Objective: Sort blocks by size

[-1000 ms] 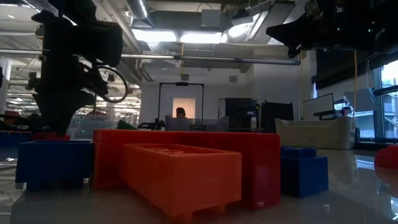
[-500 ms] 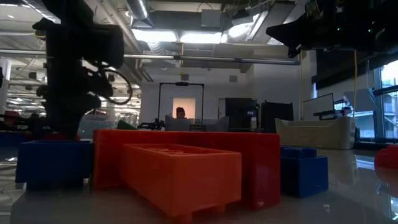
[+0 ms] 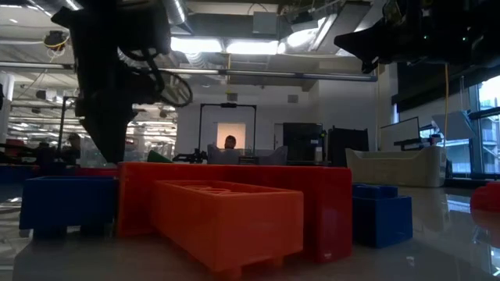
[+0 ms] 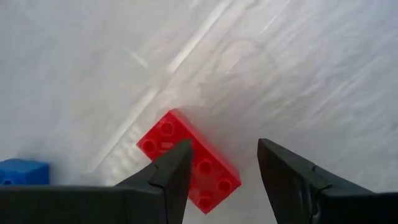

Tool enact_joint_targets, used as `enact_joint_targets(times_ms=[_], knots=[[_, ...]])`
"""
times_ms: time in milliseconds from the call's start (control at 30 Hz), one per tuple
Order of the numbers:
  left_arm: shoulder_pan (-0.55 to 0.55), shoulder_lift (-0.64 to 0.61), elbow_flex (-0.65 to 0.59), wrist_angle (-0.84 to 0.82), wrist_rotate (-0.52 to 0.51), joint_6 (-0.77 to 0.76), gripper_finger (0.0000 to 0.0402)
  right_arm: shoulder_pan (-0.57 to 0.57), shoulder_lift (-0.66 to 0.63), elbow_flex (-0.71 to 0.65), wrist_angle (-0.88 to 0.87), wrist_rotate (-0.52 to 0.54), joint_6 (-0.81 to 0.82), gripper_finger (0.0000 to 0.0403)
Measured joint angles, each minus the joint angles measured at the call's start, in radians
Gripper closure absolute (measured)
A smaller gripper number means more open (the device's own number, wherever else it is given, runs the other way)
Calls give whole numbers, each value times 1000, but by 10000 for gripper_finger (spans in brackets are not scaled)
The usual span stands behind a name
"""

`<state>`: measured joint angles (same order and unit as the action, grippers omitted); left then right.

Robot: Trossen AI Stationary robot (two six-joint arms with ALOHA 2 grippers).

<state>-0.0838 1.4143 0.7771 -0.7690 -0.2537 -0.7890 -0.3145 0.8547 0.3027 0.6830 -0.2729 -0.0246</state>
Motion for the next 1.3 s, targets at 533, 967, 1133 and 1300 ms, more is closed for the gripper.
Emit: enact_joint_targets(times_ms=[533,967,1133,1300], knots=[[79,-1,-3,-92,12,-111,233,0,0,0,-3,0,0,397],[50,-2,-49,-2,27,-281,233,0,0,0,-4,0,0,397],[50,-2,-49,-4,30,-279,233,0,0,0,-4,0,0,397],[48,11,-50,-4,37,-256,233,0,0,0,-4,0,0,397]])
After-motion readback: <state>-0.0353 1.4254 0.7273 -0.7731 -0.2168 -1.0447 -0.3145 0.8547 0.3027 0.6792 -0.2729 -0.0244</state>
